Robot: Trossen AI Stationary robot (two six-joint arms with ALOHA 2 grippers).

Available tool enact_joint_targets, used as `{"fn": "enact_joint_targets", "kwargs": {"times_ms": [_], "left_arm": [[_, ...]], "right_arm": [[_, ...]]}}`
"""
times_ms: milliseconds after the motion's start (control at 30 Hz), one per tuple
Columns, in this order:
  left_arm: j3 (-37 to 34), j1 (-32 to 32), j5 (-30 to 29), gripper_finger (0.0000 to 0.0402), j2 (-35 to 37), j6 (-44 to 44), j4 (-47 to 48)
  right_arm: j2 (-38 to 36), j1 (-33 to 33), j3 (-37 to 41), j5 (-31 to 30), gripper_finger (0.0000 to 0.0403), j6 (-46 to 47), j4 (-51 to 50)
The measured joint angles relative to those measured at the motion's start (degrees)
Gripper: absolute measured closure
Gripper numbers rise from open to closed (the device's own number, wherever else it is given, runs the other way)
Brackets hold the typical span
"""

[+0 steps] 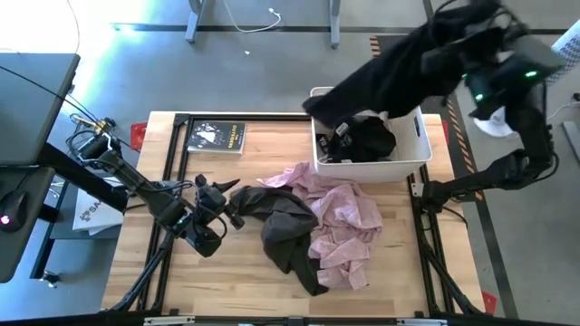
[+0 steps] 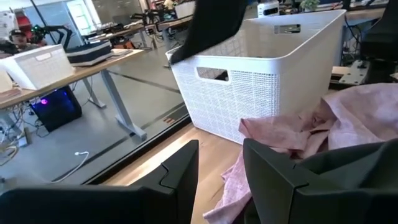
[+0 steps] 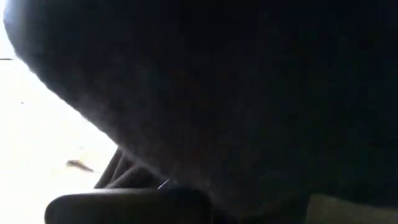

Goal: Sort clothes
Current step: Put the black shirt into the white bin

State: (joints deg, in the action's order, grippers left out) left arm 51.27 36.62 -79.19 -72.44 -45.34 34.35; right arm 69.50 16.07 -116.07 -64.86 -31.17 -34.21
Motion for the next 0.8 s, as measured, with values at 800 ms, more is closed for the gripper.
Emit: {"fn": "enact_joint_targets", "kwargs": {"times_ms": [800], "left_arm": [[0.0, -1.5, 4.9, 0.0277, 0.0, 0.0, -0.2]], "right_arm": [[12.3, 2.3, -3.0, 38.7, 0.0382, 36.8, -53.2]]}}
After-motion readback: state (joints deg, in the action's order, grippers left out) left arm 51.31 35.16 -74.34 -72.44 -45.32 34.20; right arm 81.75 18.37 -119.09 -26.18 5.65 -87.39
